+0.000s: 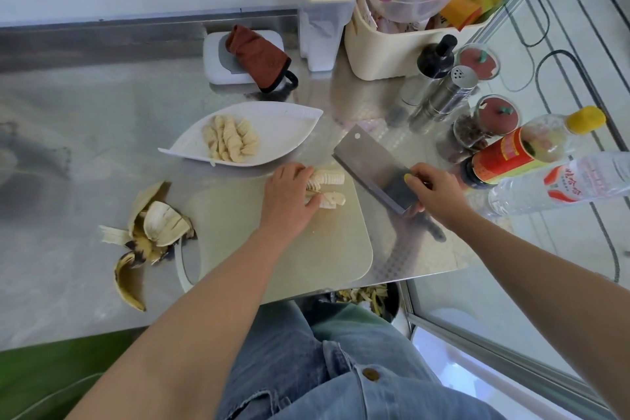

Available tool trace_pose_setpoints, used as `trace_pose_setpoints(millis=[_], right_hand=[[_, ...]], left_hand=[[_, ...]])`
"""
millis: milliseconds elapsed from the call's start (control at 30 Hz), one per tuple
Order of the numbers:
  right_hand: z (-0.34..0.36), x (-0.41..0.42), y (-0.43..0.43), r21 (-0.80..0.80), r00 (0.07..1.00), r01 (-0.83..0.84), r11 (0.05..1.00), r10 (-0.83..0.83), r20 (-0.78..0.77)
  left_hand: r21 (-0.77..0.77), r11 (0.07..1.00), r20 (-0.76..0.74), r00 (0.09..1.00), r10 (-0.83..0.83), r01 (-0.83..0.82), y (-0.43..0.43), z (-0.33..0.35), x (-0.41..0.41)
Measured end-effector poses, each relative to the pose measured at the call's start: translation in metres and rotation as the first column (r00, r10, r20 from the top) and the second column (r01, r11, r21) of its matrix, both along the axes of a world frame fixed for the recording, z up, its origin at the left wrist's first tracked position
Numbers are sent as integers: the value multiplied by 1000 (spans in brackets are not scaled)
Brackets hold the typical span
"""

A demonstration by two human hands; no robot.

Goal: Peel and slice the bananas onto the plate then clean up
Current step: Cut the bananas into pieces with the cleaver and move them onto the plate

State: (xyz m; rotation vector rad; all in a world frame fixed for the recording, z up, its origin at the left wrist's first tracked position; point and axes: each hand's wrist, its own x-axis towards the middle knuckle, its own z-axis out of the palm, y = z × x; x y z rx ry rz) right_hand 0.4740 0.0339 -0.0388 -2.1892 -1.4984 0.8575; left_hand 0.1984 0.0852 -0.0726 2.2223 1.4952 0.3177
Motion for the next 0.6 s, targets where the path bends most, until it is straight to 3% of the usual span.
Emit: trace_pose_setpoints(millis=[400, 600], right_hand=[[0, 6, 3, -34, 998, -35, 999, 33, -52], [-4, 5, 6, -63, 996, -85, 994, 86, 11]], left_hand=[[8, 1000, -12, 1000, 9, -9, -1, 1, -1], [4, 1000, -3, 1000, 14, -14, -1, 1, 0]])
